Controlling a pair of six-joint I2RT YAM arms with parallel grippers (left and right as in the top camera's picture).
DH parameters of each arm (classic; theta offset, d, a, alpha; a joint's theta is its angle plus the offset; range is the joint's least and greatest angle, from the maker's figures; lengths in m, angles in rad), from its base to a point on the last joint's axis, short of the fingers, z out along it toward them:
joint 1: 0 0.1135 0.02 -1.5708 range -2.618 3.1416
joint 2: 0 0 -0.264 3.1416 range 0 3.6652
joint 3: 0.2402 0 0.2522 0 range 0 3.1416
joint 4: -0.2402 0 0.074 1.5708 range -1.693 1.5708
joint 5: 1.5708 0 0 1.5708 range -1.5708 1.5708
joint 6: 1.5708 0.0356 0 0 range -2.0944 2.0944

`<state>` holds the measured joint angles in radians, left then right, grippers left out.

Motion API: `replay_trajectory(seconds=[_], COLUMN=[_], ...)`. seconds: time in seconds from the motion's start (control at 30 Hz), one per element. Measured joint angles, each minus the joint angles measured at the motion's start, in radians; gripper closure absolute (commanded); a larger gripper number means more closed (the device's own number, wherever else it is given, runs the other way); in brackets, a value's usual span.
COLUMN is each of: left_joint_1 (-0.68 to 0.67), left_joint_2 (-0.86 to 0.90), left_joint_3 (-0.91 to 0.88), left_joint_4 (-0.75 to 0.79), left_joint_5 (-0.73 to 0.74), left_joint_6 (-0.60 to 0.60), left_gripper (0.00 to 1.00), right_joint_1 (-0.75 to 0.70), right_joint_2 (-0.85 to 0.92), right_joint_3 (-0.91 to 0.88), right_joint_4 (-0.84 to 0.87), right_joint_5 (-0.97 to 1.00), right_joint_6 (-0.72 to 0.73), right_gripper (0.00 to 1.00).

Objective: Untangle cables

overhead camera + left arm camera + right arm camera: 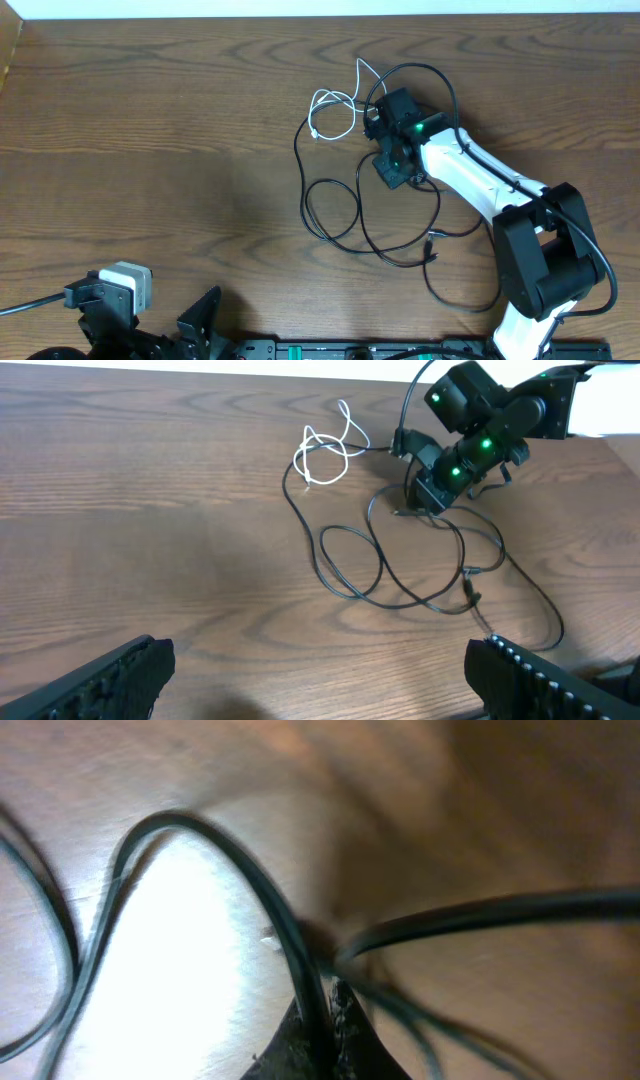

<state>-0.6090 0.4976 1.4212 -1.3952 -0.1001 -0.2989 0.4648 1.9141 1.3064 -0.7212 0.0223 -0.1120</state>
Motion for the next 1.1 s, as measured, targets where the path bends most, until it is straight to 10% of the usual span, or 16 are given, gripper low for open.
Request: replay_trajectory(seconds=[0.7, 1.1], left_joint_1=[0.000, 0.000], left_joint_2=[0.131, 0.147], left_joint_3=[-0.049, -0.050], left_joint_4=[0.000, 0.008], left_joint_5=[0.019, 0.025], left_joint_6=[-0.012, -0.012], left_gripper=[0.01, 0.01], right_joint_1=[-0.032, -0.111], right_joint_2=[-0.344, -0.359], right_joint_3=[0.909, 0.976], right_joint_4=[-0.208, -0.330], right_joint_5=[-0.174, -0.019], right_joint_6=[0.127, 0.135], right_gripper=[0.99, 0.99])
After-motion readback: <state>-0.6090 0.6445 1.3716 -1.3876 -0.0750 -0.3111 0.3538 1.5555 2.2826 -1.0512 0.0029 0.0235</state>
